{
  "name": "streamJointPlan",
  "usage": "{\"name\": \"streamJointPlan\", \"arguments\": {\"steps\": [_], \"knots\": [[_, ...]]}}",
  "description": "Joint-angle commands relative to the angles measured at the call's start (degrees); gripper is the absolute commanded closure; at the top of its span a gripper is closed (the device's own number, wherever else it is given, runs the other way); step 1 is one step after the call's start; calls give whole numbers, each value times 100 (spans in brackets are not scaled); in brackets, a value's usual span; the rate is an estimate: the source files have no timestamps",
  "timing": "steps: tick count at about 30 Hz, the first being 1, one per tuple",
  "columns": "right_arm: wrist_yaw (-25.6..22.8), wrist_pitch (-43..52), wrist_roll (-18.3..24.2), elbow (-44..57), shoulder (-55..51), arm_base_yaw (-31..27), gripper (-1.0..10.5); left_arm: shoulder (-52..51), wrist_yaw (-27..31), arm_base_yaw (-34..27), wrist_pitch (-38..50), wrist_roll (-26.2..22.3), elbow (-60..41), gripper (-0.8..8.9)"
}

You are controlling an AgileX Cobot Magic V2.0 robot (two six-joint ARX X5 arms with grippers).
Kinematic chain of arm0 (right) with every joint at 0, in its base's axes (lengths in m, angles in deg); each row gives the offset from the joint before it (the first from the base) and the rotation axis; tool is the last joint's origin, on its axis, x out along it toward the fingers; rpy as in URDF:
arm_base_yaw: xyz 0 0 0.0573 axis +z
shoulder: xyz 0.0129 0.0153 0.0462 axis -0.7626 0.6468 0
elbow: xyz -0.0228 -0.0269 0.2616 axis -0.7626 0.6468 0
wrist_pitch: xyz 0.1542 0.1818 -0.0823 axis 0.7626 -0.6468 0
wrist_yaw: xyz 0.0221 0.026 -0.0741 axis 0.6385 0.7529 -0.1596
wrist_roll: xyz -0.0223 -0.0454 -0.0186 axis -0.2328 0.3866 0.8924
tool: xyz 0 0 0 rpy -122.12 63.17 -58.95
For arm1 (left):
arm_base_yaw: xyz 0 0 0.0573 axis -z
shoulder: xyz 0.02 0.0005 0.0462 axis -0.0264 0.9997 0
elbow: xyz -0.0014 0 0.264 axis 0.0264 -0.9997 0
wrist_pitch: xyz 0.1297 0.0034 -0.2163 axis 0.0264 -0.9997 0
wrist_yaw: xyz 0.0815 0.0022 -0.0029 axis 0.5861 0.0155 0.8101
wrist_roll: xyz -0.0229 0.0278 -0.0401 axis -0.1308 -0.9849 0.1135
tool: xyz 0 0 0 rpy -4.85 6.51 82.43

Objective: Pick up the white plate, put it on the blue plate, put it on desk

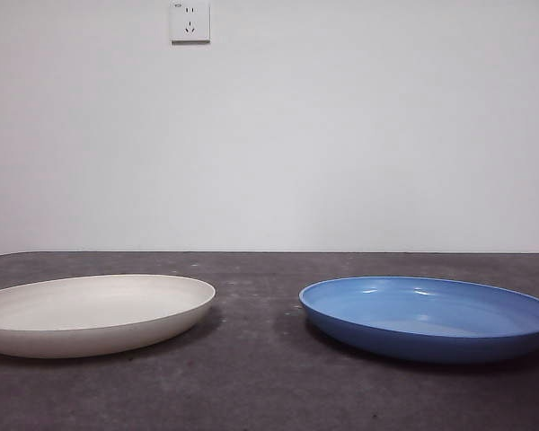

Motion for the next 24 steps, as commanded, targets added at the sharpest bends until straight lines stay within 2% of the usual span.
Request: {"name": "streamJointPlan", "arguments": {"steps": [1,5,7,13,19,24], "knots": [[282,26,-800,33,-4,-2,923,-11,-22,15,-33,334,-116,797],[448,96,-1537,2,-4,-2,936,-7,-24,15,-17,544,-74,797],[479,98,-2044,-114,2,-2,936,20,-28,17,-31,756,48,797],[472,85,-2745,-737,293,-2,936,295,-26,22,289,1161,649,797],[763,-184,-2874,-1786,1176,-2,936,1150,-46,22,520,1191,1615,797],[1401,-957,-2719,-2752,1939,-2,936,1943,-686,24,81,1178,2715,797]]}}
